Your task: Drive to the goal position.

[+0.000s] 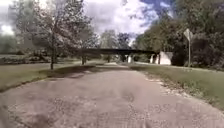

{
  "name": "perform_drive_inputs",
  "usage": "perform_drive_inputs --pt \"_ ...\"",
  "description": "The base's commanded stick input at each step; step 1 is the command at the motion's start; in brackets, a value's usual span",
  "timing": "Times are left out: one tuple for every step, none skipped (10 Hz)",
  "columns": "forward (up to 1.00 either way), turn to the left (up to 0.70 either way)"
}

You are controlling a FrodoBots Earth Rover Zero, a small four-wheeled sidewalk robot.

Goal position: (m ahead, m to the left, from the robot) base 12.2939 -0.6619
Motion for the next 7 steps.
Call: perform_drive_inputs --pt "1.00 0.00" --pt "1.00 0.00" --pt "1.00 0.00" --pt "1.00 0.00" --pt "1.00 0.00" --pt "1.00 0.00" --pt "1.00 0.00"
